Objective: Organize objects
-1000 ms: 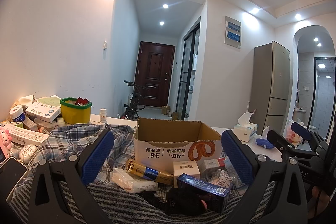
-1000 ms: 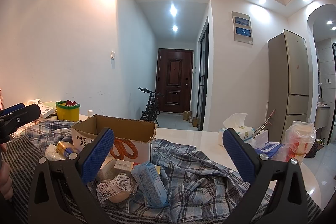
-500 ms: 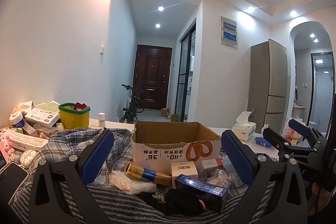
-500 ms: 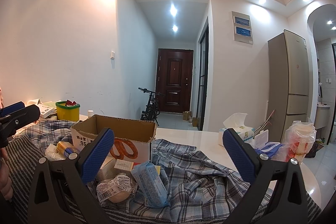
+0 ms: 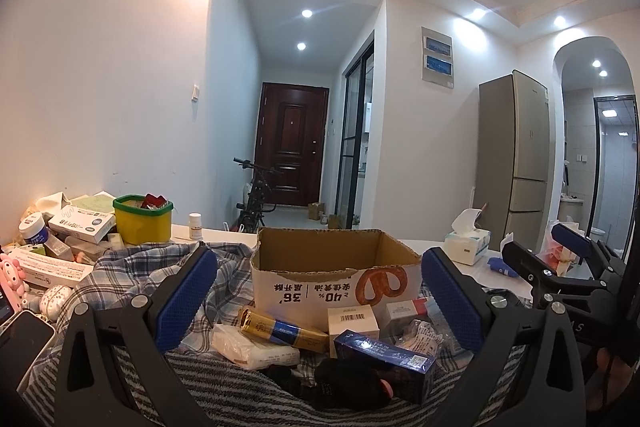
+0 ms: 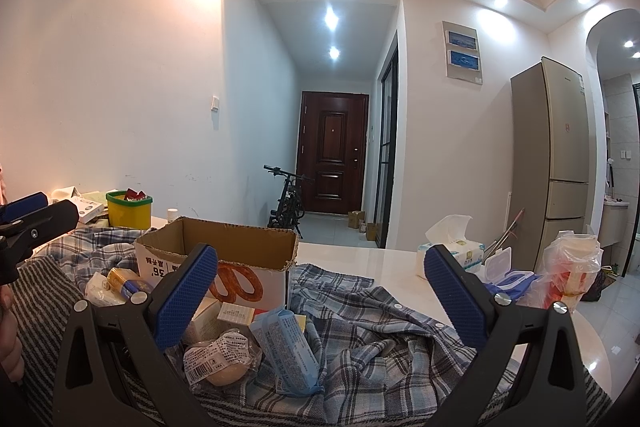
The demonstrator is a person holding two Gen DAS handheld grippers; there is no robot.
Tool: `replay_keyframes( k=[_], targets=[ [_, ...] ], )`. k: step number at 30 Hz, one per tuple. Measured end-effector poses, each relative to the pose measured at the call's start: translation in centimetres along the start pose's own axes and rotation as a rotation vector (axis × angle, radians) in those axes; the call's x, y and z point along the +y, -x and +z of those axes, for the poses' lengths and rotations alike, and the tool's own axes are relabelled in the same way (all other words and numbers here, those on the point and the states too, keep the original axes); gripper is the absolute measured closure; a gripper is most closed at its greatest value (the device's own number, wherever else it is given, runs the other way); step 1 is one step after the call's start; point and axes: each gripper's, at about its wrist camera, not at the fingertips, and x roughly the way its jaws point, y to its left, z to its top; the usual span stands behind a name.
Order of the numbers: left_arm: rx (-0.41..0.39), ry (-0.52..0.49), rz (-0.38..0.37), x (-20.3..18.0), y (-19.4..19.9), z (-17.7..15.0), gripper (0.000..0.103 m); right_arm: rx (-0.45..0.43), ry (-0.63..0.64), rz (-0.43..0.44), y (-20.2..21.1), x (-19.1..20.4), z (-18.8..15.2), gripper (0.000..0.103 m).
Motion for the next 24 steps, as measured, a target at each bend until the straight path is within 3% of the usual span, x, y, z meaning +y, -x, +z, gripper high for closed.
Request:
replay_keyframes(
  k=[24],
  targets=[
    [0.034, -0.008, 0.012, -0.2, -0.7, -0.3, 0.0, -0.012, -0.005, -0.001, 0.3, 0.0, 0.0, 0.0]
  ],
)
